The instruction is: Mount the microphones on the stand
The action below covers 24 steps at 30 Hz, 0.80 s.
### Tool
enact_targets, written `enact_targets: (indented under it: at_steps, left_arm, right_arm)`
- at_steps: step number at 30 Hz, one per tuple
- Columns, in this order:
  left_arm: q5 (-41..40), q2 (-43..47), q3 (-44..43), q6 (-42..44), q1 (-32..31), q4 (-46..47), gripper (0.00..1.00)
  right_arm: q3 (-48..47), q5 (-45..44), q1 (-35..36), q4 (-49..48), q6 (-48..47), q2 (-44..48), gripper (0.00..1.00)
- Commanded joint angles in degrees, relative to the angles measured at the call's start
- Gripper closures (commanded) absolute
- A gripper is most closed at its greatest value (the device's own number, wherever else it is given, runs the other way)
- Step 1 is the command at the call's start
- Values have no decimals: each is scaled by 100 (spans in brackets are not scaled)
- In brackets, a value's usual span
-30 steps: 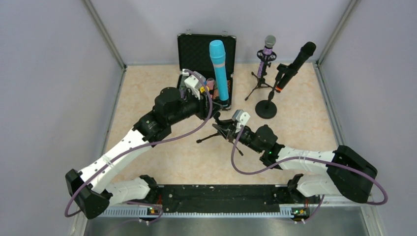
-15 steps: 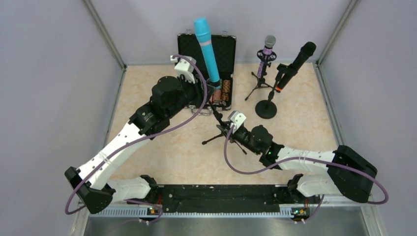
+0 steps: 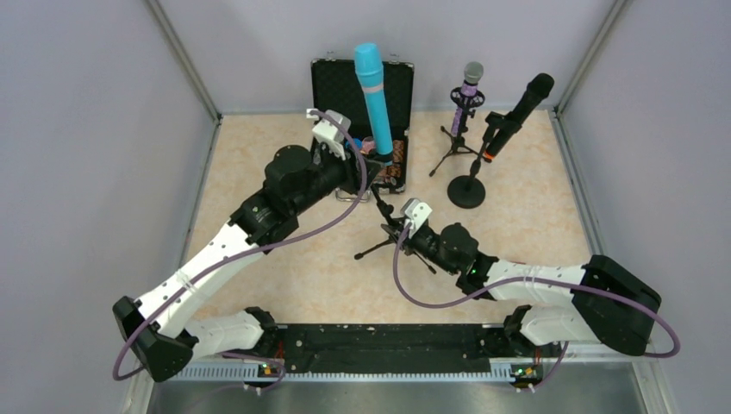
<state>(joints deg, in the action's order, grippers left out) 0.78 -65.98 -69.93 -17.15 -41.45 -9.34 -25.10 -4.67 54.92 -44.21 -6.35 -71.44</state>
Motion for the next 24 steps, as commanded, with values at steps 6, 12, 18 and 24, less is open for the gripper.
enact_targets:
  at_steps: [6, 12, 18, 24]
  left_arm:
    - [1813, 664, 449, 1346, 55, 2064, 100]
    - [3103, 655, 234, 1487, 77, 1991, 100]
    - [3731, 629, -143, 1366, 138, 1745, 100]
    - [3431, 696, -57, 1321, 149, 1870, 100]
  right_arm:
    - [545, 699, 172, -674, 227, 19, 100]
    - [810, 776, 170, -1018, 259, -164, 100]
    - [895, 814, 173, -1161, 211, -378, 100]
    - [899, 809, 170, -1246, 209, -470, 100]
